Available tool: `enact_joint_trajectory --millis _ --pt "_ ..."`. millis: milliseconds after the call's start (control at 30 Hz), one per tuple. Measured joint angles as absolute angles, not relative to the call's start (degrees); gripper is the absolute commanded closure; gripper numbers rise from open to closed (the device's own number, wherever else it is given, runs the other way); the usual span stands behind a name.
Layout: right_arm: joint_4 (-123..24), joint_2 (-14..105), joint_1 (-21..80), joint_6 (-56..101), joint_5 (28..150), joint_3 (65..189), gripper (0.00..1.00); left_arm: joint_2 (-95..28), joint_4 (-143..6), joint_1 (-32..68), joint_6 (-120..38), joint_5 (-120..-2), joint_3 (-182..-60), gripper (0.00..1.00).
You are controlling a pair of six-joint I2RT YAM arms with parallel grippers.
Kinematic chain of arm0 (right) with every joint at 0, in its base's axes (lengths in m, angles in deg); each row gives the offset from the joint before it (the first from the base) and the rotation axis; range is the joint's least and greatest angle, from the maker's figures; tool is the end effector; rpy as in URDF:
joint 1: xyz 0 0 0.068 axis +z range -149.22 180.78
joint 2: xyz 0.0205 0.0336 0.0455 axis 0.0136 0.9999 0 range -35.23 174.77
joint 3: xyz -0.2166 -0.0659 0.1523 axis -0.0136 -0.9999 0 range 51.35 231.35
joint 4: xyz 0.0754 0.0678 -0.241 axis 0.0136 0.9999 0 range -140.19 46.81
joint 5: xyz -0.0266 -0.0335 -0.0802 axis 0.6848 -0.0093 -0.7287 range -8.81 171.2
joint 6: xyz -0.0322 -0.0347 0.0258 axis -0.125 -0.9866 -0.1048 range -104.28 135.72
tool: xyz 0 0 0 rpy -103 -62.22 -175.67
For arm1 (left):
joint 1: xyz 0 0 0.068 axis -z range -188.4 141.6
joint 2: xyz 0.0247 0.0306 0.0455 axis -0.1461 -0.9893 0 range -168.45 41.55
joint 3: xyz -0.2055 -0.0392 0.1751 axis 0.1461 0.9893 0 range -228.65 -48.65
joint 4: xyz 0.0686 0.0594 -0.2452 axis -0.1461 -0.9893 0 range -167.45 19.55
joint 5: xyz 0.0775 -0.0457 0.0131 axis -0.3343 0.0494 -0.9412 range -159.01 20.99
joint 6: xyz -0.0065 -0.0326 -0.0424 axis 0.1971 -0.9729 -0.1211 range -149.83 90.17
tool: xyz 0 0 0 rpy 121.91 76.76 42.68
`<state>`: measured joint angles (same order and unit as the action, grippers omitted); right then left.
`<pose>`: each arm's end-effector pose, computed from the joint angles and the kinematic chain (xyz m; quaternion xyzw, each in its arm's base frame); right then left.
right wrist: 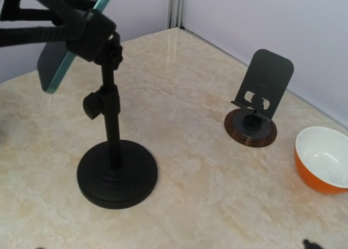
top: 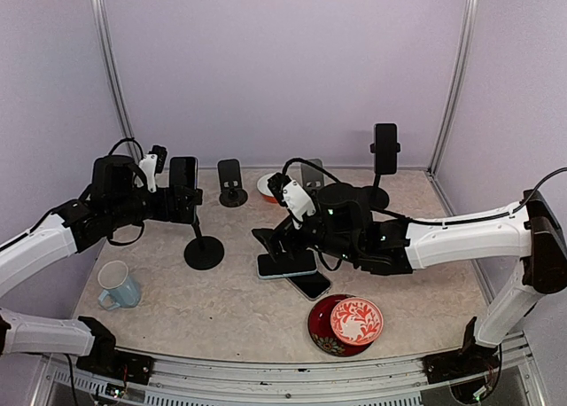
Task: Place the phone on the phone stand
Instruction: Pick up the phone stand with the phone from the center of the board.
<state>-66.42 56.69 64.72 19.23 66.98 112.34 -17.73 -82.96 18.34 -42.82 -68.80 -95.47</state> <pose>0.1725 0.3328 0.2754 -0.3300 0.7170 0.2550 0.5585 0.2113 -0.1066 0.3000 0.1019 0.8371 -0.1841 0.5050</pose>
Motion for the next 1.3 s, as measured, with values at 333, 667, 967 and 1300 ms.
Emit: enact_joint_trajectory --millis 333,667,967,1300 --pt "-66.4 56.7 64.1 19.2 67.0 112.3 0.0 -20.8 -83.0 18.2 -43.1 -68.8 -97.8 0.01" --pt "-66.4 56.7 64.0 19.2 67.1 112.1 0.0 -20.9 -83.4 18.0 -43.5 -69.0 -98.3 0.31" --pt "-66.9 56.7 64.0 19.3 67.4 111.8 0.0 -20.8 -84.6 18.0 -43.3 -68.6 -99.7 0.18" --pt "-67.2 56.8 64.0 19.6 68.4 111.8 0.0 -18.1 -84.0 13.9 -43.1 -66.8 -99.8 0.01"
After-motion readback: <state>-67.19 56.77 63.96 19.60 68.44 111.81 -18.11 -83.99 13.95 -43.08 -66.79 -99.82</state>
